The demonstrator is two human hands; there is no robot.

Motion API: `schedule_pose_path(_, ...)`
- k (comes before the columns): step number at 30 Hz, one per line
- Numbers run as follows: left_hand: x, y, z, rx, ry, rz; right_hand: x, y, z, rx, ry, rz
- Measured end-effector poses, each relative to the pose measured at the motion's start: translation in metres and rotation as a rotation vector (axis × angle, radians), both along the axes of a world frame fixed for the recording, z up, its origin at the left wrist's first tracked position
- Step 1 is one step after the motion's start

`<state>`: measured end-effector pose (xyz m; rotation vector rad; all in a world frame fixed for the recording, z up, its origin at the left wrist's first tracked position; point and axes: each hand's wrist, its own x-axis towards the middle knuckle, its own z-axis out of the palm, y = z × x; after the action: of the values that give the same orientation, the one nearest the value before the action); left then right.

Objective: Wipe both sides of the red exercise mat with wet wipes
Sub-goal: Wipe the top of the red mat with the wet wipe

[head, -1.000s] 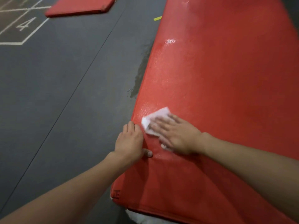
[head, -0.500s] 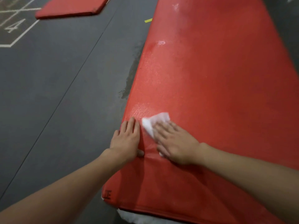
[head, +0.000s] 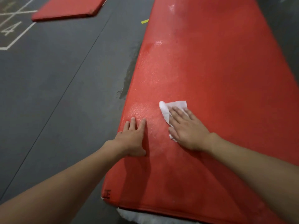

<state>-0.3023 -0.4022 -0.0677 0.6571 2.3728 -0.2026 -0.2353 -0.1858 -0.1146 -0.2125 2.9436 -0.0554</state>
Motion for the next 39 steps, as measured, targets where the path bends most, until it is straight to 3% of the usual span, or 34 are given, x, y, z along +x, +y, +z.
schedule_pose_path(5,0.006,0.009,-0.002,-0.018,-0.001,0.03,0.024,-0.01,-0.003,-0.027,-0.018,0.336)
schedule_pose_path(9,0.014,0.015,-0.006,-0.063,0.071,0.024,0.01,0.005,0.003,-0.005,-0.021,-0.024)
schedule_pose_path(14,0.019,0.02,-0.009,-0.091,0.126,0.017,0.035,-0.004,0.002,-0.001,-0.035,0.35)
schedule_pose_path(18,0.023,0.018,-0.014,-0.016,0.228,-0.131,0.019,0.018,0.005,0.04,-0.048,-0.01)
schedule_pose_path(23,0.02,0.019,-0.014,0.065,0.187,-0.165,0.046,0.002,0.002,0.019,-0.047,0.346)
schedule_pose_path(28,0.02,0.02,-0.01,0.038,0.185,-0.191,0.033,0.018,0.004,0.077,-0.036,0.026)
schedule_pose_path(33,0.02,0.025,-0.006,0.027,0.2,-0.2,0.049,0.016,0.003,0.059,-0.062,0.346)
schedule_pose_path(37,0.024,0.033,-0.004,0.007,0.175,-0.212,0.036,0.029,0.006,0.092,-0.041,-0.028)
schedule_pose_path(39,0.024,0.035,-0.003,-0.003,0.141,-0.213,0.048,0.015,0.002,0.054,-0.069,0.09)
